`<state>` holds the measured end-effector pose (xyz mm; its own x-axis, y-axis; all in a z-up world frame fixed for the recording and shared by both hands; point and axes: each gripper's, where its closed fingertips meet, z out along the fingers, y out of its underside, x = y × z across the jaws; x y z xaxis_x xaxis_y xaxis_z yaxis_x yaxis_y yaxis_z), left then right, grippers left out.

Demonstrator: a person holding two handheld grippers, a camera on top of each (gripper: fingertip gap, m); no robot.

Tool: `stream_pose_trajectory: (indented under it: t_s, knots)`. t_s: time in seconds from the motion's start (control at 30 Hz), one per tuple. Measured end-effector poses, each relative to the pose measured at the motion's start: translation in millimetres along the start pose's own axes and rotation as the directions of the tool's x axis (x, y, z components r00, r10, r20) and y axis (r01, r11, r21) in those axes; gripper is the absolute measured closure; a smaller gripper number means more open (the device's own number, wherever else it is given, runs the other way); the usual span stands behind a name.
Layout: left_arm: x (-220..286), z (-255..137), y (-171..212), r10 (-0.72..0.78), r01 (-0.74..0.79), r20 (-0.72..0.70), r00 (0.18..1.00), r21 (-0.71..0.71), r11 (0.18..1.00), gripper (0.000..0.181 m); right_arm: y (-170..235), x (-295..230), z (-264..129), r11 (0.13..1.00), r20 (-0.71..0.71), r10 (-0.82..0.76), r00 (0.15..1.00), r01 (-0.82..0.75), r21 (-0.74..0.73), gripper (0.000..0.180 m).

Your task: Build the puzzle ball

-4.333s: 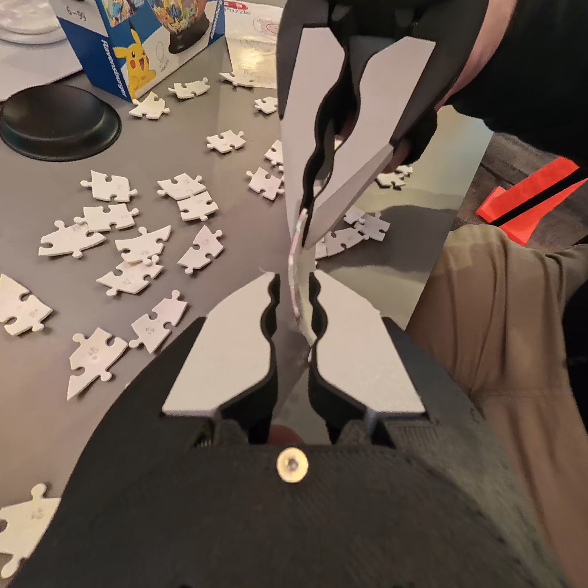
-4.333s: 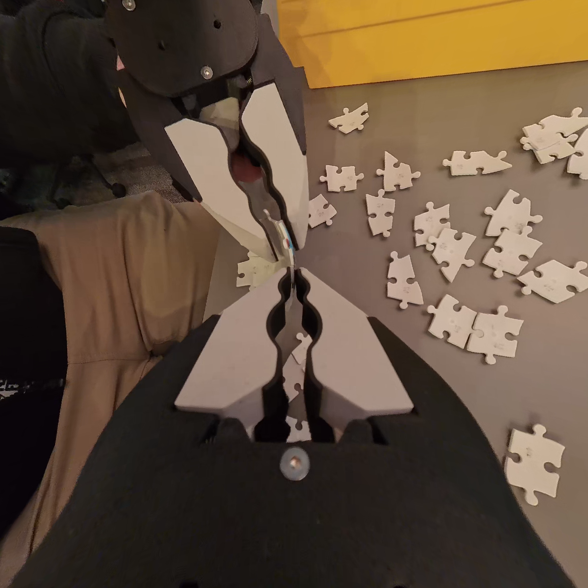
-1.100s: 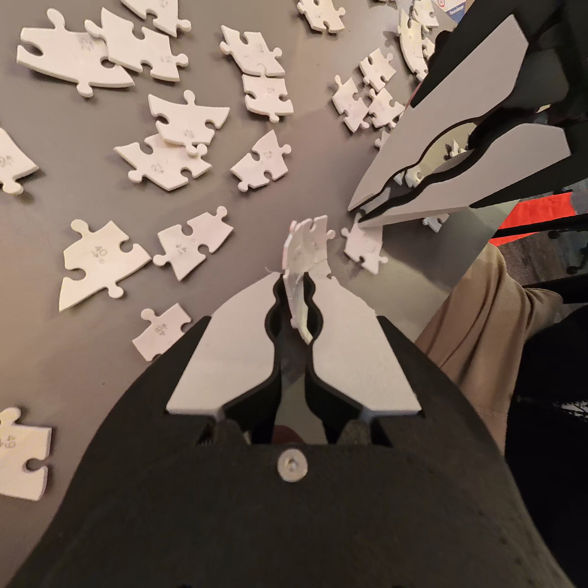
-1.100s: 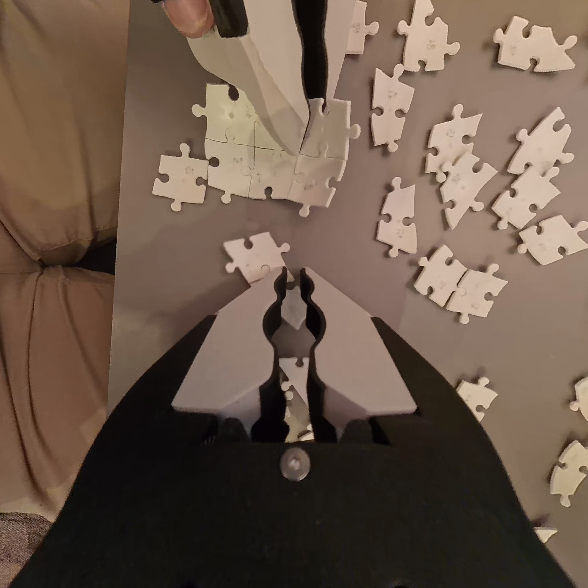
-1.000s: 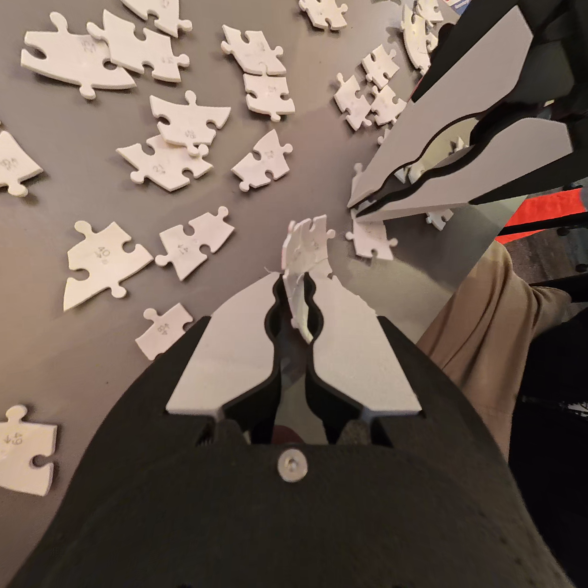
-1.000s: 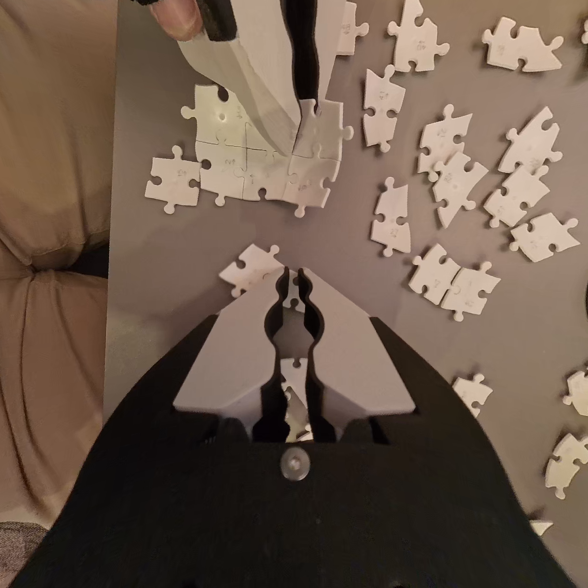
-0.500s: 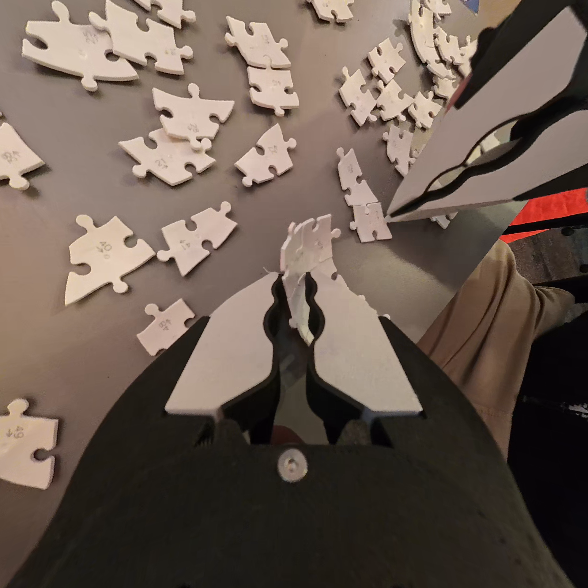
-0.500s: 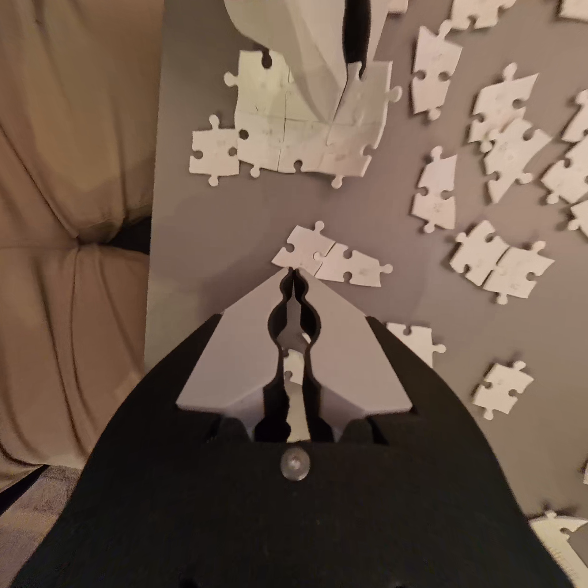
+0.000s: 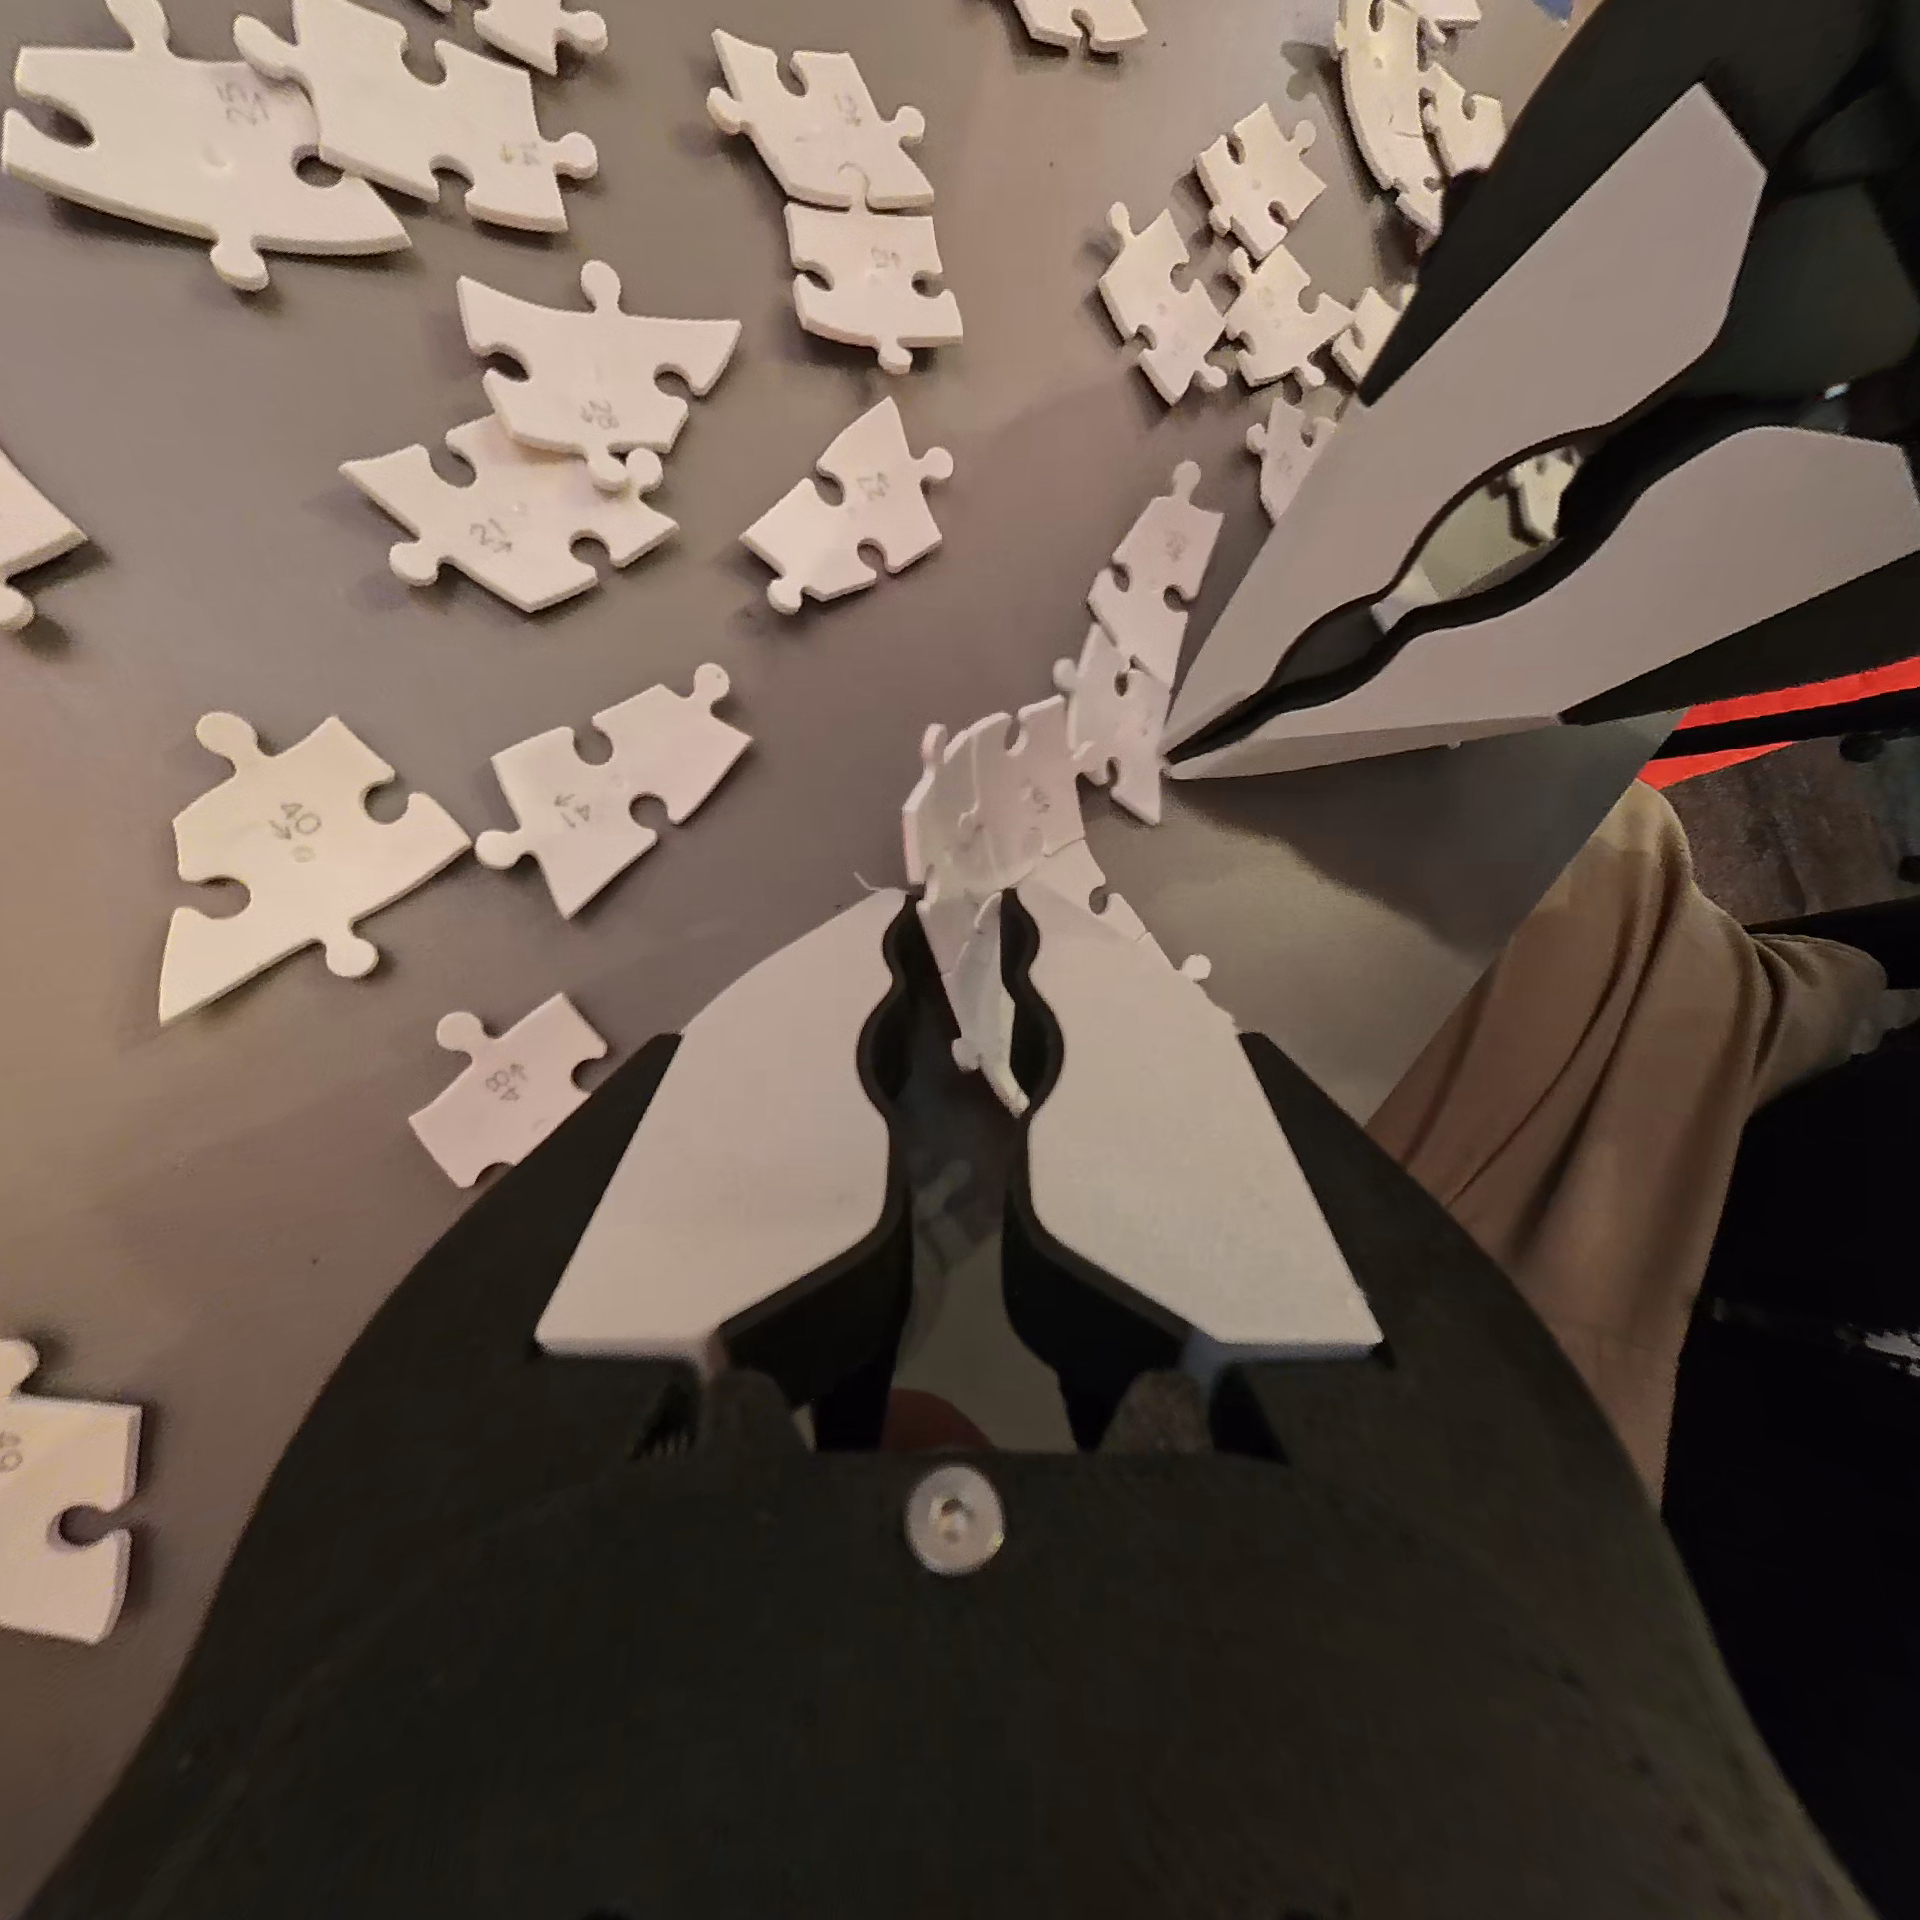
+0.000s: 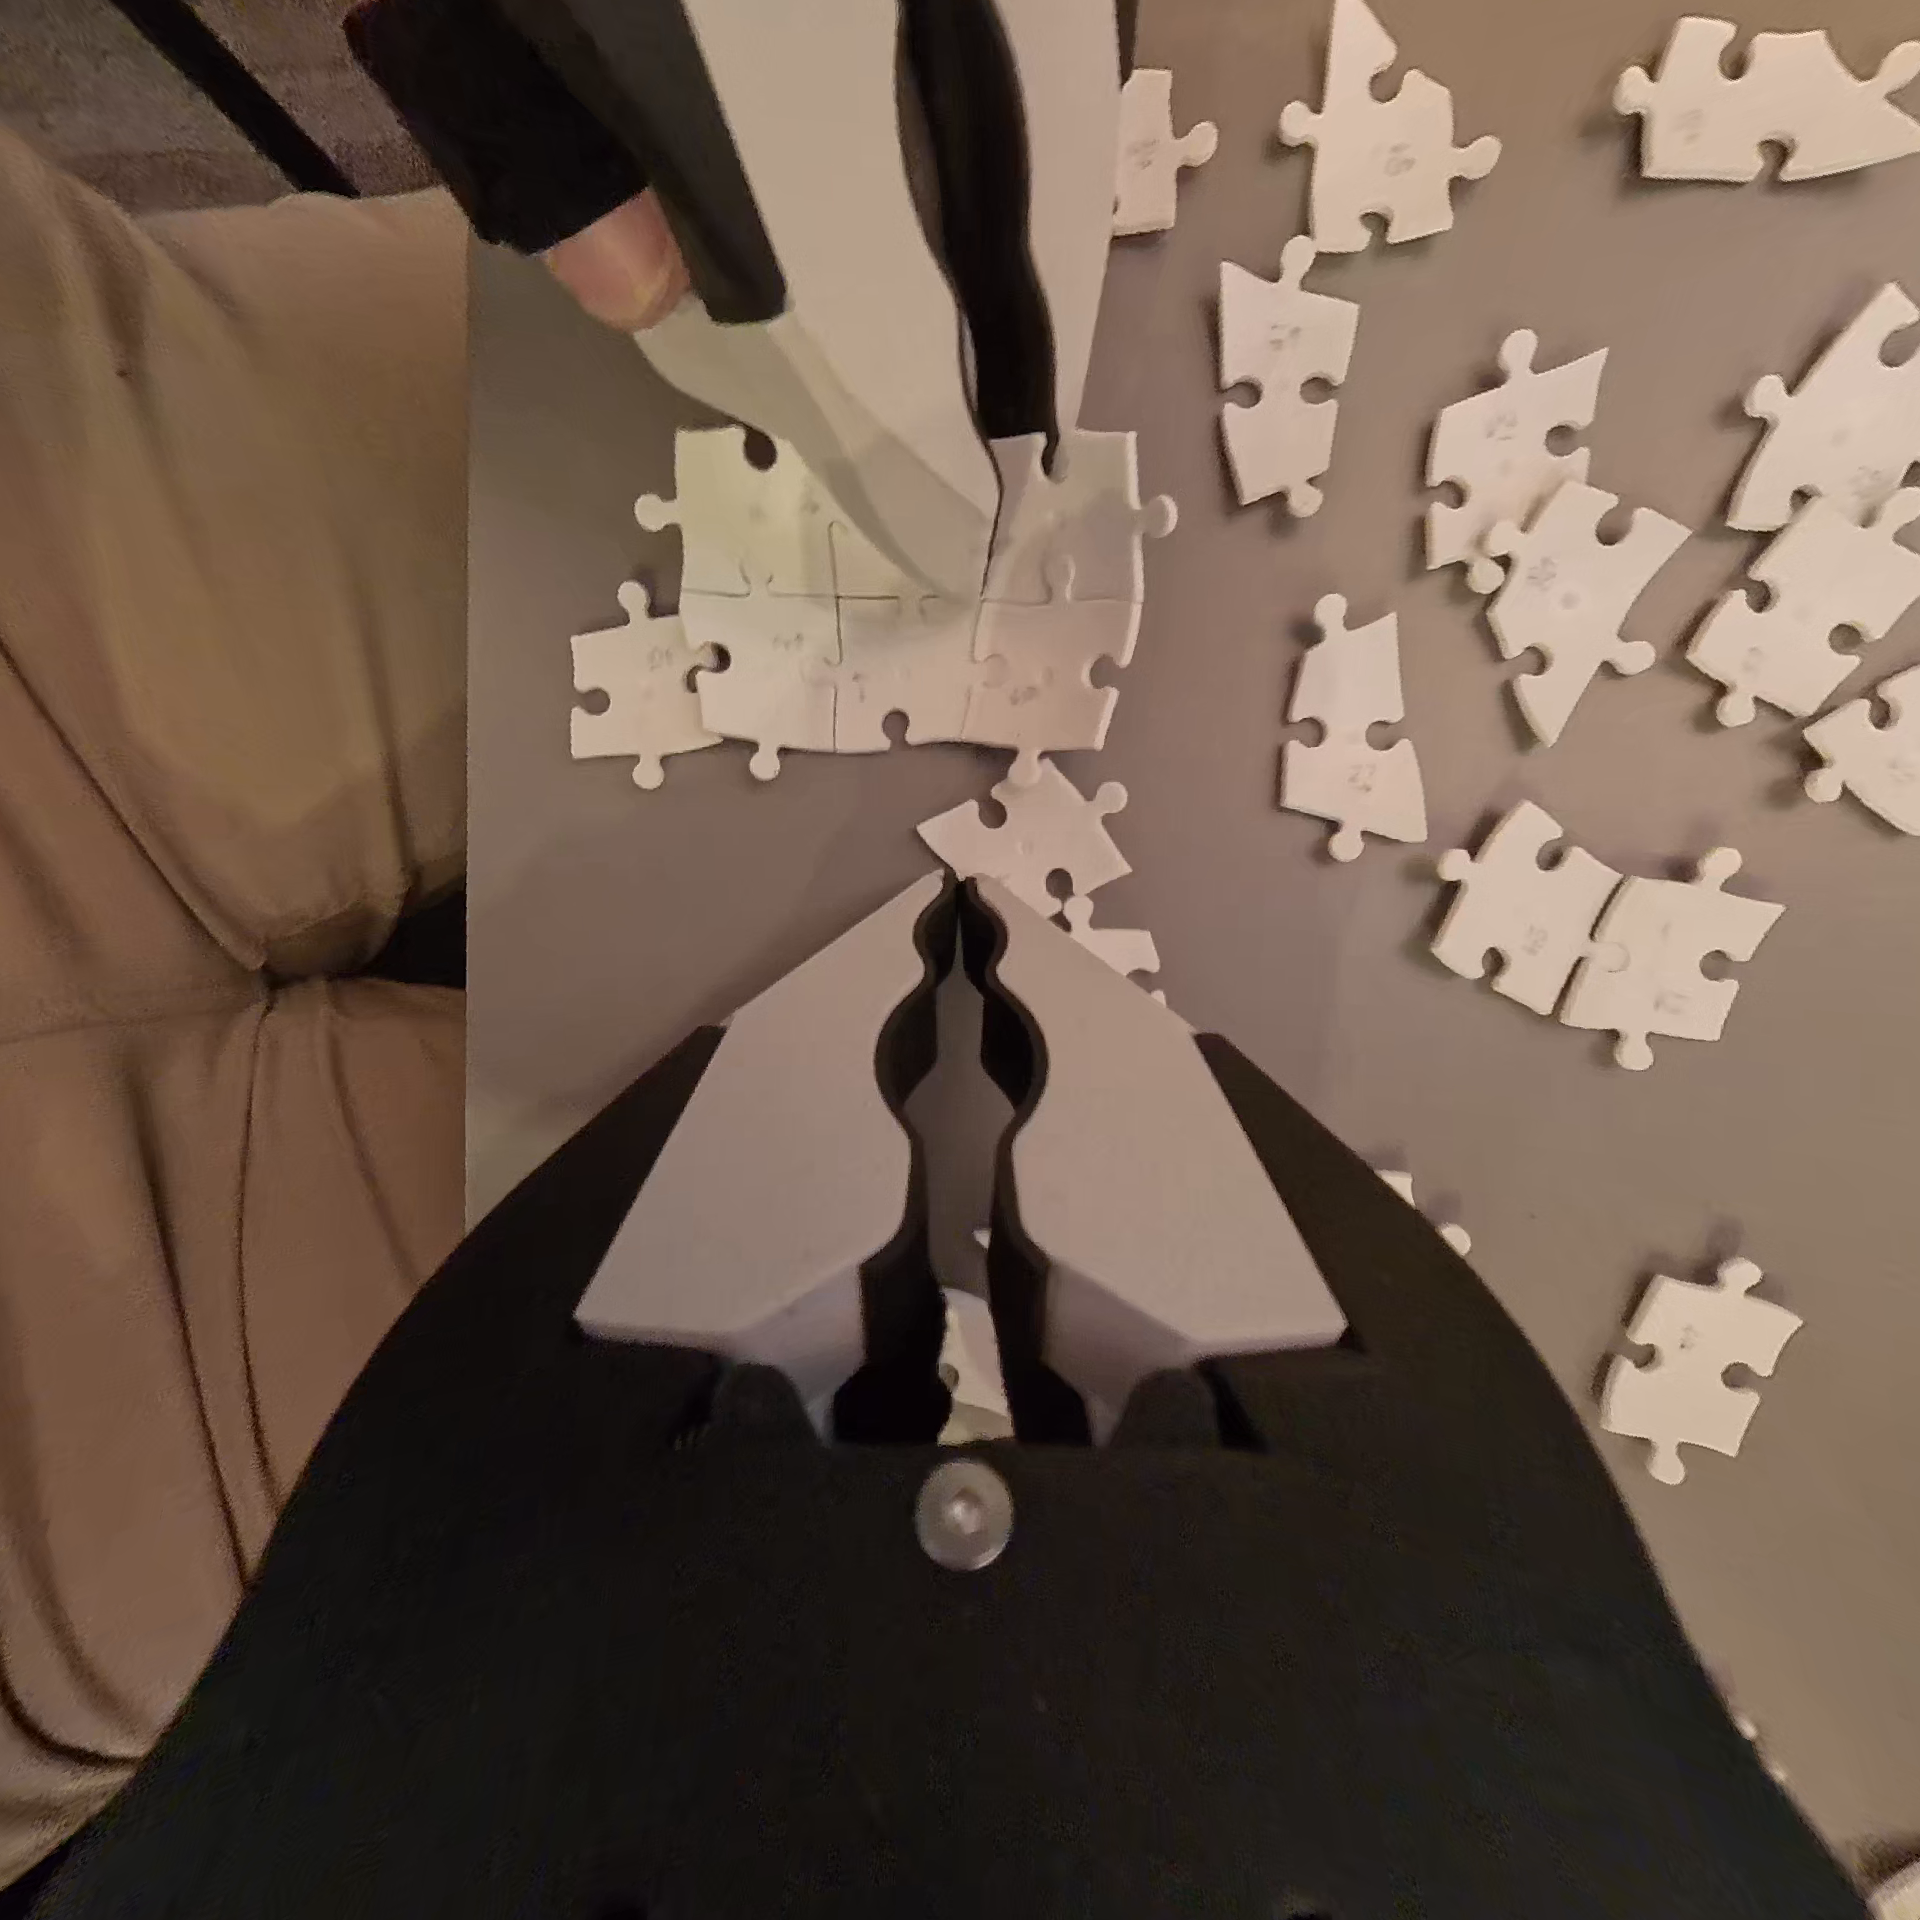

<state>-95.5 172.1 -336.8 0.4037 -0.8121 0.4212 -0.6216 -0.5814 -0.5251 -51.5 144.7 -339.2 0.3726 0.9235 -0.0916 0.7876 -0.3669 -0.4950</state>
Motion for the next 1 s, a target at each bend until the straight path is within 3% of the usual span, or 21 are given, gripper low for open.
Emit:
stream_pose_trajectory:
  t_s: [0.4,0.77,1.0]
  knots:
    - [-0.9,0.4,-0.9,-0.011,0.011,0.018,1.0,-0.001,1.0,0.167,-9.1,8.3,4.0,0.997,-0.045,0.077,0.996,-0.076,0.032,0.18]
    - [-1.9,0.7,-1.7,-0.025,0.026,0.033,0.999,-0.003,1.0,0.167,-26.7,10.7,-6.8,0.992,-0.063,0.038,0.997,-0.03,0.123,0.18]
    - [-2.0,-0.1,-0.9,-0.028,0.028,0.037,0.999,-0.008,1.0,0.166,-21.1,16.6,5.5,0.995,-0.091,0.029,0.995,-0.02,0.1,0.18]
